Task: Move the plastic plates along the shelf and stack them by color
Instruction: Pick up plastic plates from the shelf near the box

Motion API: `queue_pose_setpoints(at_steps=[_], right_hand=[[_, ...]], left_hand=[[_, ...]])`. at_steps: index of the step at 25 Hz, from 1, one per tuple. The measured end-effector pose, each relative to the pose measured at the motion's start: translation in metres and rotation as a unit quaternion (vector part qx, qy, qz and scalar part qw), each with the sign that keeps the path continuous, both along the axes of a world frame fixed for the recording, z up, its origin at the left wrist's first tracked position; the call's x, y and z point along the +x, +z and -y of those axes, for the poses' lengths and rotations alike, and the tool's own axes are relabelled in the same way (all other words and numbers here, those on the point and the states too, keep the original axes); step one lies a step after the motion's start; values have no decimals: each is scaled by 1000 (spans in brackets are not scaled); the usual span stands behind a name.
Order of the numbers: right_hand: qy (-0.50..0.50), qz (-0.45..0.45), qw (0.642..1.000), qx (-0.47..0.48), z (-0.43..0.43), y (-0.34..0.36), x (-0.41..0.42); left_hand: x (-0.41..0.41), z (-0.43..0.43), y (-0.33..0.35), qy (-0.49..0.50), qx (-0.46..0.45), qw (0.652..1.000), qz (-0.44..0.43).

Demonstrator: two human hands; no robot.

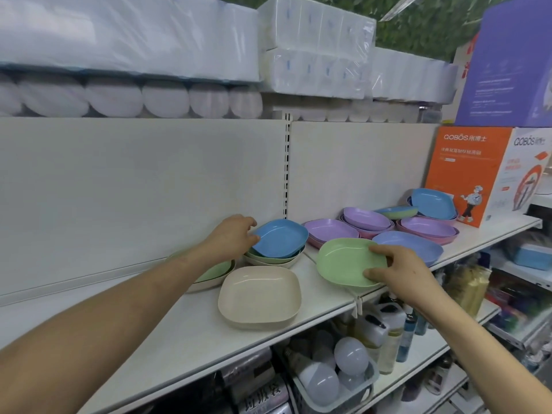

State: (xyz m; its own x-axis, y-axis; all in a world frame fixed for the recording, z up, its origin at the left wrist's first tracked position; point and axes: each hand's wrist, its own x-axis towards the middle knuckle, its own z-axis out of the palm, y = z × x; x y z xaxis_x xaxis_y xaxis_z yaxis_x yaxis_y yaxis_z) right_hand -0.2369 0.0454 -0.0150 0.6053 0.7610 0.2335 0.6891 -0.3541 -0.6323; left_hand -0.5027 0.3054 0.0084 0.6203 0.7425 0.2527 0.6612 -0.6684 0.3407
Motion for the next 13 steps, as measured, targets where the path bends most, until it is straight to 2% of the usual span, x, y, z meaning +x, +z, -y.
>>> queue_pose_setpoints(at_steps=[3, 13], right_hand=[[5, 6, 1000, 25, 15, 4, 6], [2, 8, 1000, 30, 41, 1, 15]], left_hand=[[20, -14, -10, 0, 27, 998, -51], [51, -19, -12, 40, 21, 998, -51]])
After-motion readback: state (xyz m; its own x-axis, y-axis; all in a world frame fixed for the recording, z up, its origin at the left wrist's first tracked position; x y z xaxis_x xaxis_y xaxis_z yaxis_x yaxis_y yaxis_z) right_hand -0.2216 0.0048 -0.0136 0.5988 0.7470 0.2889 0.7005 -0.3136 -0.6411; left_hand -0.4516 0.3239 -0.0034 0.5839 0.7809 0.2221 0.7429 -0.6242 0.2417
